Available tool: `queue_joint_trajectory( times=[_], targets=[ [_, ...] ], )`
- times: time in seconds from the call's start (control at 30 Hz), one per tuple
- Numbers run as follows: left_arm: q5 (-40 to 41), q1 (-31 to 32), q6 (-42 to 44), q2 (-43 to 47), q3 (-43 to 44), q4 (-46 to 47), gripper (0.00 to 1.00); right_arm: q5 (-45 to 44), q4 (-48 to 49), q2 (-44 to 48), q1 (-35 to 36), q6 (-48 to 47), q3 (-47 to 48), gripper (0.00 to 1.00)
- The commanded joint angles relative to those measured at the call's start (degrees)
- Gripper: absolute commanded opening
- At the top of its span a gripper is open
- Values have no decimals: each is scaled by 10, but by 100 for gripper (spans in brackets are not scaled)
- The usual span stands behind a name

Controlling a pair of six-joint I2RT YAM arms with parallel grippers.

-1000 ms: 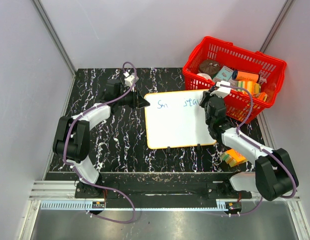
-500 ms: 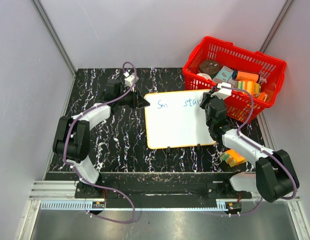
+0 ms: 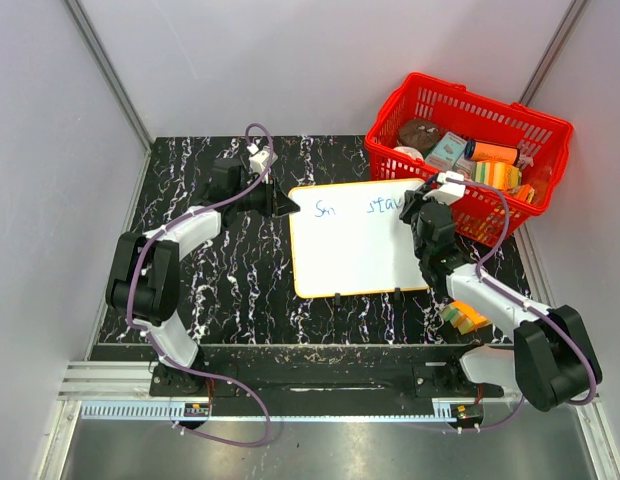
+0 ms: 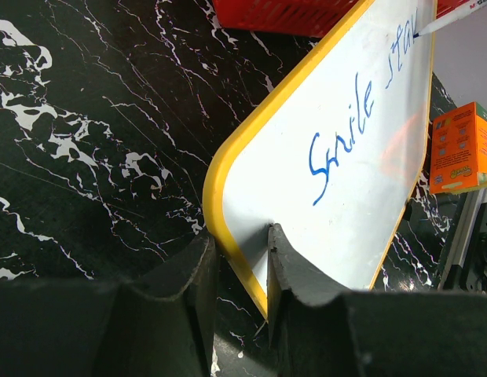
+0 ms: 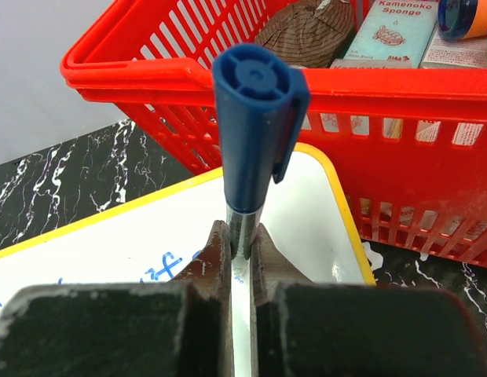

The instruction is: Write a sentence on the whiteboard

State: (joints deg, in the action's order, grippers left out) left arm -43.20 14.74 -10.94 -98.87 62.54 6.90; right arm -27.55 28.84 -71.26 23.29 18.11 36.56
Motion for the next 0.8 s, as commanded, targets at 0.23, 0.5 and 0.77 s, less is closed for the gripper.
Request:
queue_joint_trajectory(
  times=[0.23, 0.5, 0.77],
  targets=[
    [81, 35, 101, -41, -17, -65, 0, 10, -38, 26, -3, 23, -35, 0],
    [82, 36, 102, -40, -17, -66, 0, 14, -51, 46, -3, 33, -53, 0],
    [83, 36, 102, -40, -17, -65, 0, 20, -54, 57, -3, 37, -60, 0]
  ],
)
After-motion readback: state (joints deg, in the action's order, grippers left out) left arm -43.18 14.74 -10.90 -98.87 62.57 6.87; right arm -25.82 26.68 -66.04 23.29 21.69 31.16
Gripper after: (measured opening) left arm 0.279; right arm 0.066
